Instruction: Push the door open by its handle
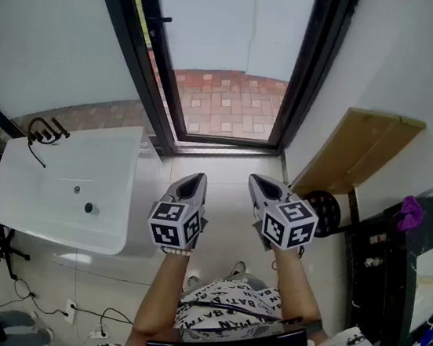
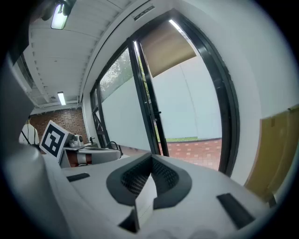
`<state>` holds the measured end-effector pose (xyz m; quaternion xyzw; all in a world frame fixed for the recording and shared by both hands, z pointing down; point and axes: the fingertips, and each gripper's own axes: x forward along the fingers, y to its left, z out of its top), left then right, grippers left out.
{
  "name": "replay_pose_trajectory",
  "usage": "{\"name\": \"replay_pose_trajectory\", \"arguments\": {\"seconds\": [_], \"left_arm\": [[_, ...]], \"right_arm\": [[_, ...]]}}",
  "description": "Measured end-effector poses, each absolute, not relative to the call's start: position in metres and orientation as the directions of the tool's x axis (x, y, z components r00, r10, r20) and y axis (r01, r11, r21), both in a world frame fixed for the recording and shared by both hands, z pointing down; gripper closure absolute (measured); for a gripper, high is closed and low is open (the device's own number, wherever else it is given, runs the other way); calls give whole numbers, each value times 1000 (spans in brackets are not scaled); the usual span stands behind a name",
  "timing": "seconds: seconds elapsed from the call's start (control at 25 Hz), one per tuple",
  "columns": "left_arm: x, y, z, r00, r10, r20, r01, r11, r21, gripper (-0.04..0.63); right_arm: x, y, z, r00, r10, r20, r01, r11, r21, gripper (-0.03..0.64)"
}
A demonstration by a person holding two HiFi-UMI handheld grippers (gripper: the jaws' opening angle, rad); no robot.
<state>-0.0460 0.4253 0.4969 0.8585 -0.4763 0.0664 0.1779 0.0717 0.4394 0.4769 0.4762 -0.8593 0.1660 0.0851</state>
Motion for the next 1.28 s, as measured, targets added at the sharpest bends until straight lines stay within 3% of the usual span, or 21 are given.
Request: {"name": "replay_pose_trajectory", "arguments": {"seconds": [0.48,0.92,1.28], "left_arm": [[-17,391,519,469,-825,315,-881,-412,234,612],[-36,292,547,436,-839,326,-896,-368,249,612],[-59,179,522,454,-828,330,-889,-394,234,612]], "right_arm": [[127,394,498,-565,-769,298,-825,514,-235,615],[105,294,519,-610,-727,316,-792,569,-221,615],[58,168,487,-636,-701,321,-768,616,-175,615]]}}
